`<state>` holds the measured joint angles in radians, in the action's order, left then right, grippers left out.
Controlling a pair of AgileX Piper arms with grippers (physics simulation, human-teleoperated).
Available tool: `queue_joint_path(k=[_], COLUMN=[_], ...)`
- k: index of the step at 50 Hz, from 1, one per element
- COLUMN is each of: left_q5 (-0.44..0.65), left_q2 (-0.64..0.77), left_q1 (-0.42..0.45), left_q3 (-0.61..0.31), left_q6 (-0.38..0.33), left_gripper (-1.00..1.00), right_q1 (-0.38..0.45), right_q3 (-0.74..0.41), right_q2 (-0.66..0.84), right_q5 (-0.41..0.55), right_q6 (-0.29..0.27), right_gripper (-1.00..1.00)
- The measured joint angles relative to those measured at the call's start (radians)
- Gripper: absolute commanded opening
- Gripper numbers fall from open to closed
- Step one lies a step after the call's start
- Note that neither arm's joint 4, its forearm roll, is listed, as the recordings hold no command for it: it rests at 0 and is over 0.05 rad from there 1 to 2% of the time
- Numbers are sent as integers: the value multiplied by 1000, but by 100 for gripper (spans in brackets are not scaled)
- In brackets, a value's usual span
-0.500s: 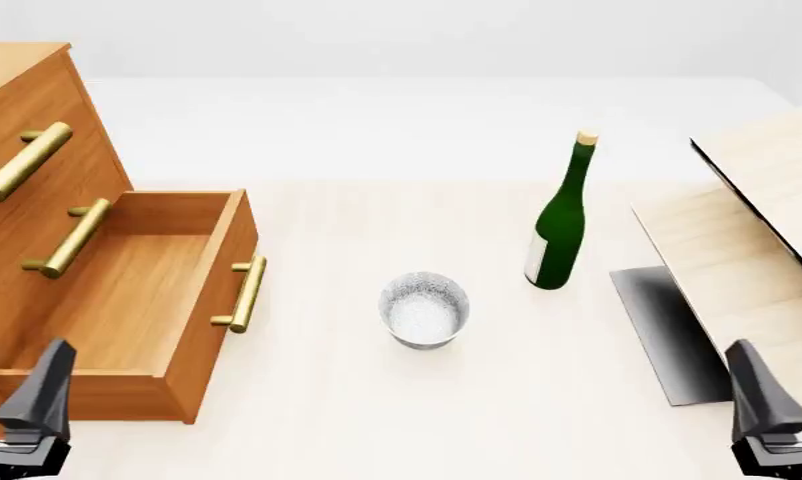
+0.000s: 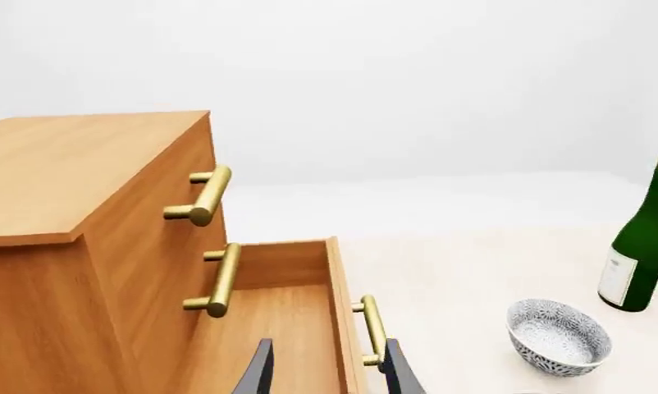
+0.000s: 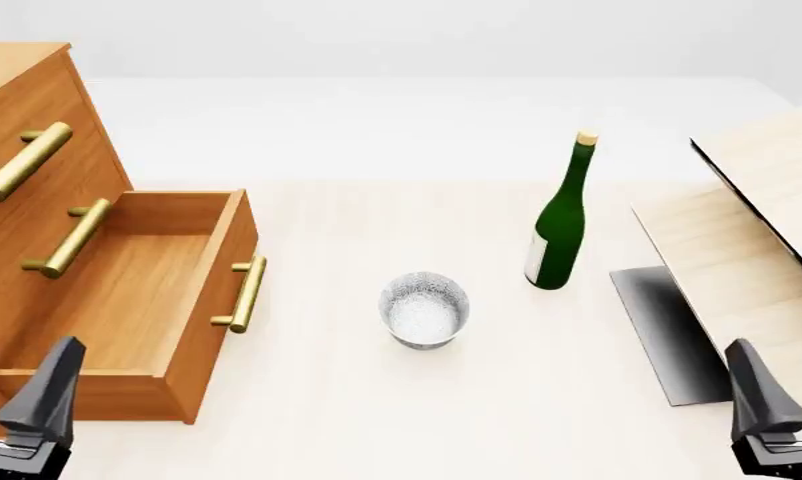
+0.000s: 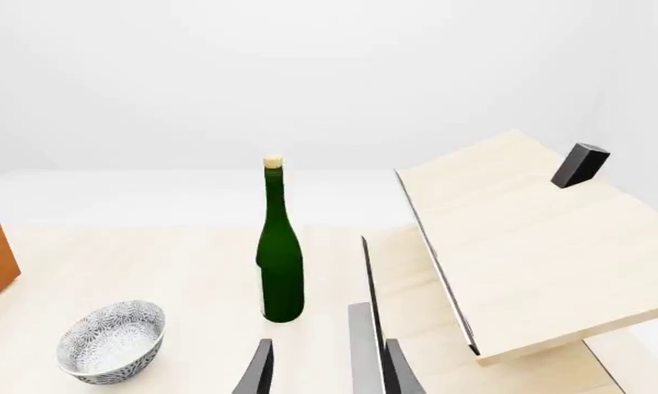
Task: Put the bowl in the bottom drawer of the cabinet.
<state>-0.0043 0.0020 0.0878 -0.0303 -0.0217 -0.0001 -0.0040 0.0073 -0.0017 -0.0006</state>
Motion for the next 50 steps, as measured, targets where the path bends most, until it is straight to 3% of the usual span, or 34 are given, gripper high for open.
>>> queue_joint_path(k=[22, 38, 50], left_q5=[54, -84, -99], left_q2=[15, 240, 383], left_q1=[262, 420, 473], left_q3=[-126, -194, -279], left_q6=[-104, -167, -189], left_gripper=[100, 100, 100], right_q1=[0, 0, 0], right_q3=[0, 0, 0], right_q2=[1, 1, 1], right_q5=[0, 0, 0], right_q6=[0, 0, 0], right_gripper=[100, 100, 100])
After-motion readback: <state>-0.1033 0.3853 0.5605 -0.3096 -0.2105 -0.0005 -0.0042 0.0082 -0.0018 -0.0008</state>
